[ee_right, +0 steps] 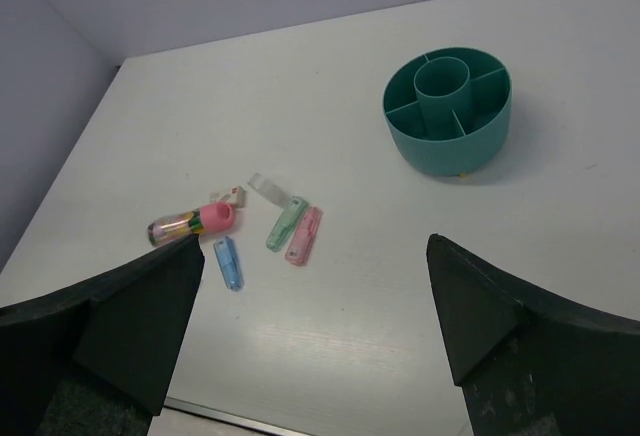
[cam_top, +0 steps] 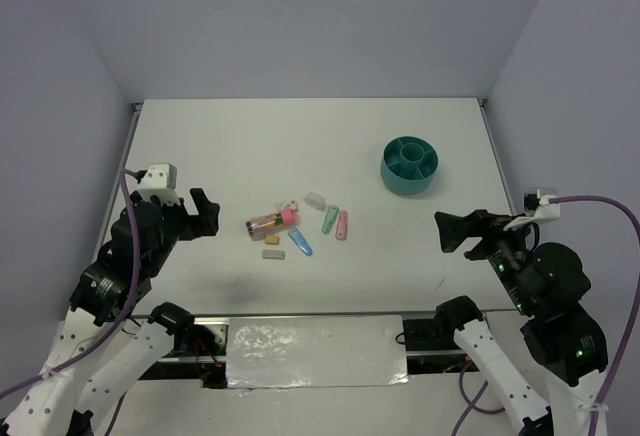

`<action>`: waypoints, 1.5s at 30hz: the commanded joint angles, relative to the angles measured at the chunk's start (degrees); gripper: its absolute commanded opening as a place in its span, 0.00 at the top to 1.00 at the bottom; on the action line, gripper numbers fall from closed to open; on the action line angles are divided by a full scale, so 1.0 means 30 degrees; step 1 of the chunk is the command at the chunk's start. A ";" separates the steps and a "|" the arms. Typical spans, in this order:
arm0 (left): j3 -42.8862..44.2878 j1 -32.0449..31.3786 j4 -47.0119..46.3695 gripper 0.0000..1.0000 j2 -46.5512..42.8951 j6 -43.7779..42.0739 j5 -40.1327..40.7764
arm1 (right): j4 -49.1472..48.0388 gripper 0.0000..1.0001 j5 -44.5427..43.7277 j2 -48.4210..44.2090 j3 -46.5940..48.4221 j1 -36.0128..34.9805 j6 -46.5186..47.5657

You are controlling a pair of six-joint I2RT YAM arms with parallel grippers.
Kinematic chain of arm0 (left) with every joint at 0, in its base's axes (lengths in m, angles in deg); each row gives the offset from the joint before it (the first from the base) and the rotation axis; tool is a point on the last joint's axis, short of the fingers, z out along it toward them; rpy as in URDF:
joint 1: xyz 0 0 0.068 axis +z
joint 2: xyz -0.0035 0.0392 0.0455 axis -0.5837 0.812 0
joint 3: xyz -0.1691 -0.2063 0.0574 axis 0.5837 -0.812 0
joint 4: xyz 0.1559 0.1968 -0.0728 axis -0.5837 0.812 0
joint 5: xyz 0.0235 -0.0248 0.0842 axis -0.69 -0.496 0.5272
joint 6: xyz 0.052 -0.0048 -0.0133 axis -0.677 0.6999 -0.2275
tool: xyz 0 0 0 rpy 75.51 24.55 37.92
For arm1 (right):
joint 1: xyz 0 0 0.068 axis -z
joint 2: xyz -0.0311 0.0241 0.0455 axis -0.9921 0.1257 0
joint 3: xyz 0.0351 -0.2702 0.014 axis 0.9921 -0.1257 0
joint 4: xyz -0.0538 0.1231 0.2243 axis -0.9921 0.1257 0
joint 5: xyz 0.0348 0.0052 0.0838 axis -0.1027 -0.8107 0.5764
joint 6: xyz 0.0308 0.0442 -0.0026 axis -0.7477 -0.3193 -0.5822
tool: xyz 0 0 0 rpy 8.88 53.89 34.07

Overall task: Sort the stationery into containers
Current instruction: Pick up the stationery from the center of the board.

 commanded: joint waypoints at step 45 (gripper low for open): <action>0.4405 -0.0105 -0.2599 0.14 1.9970 -0.8299 -0.7236 | -0.4509 0.00 0.9008 -0.0635 -0.5198 -0.0023 -0.0491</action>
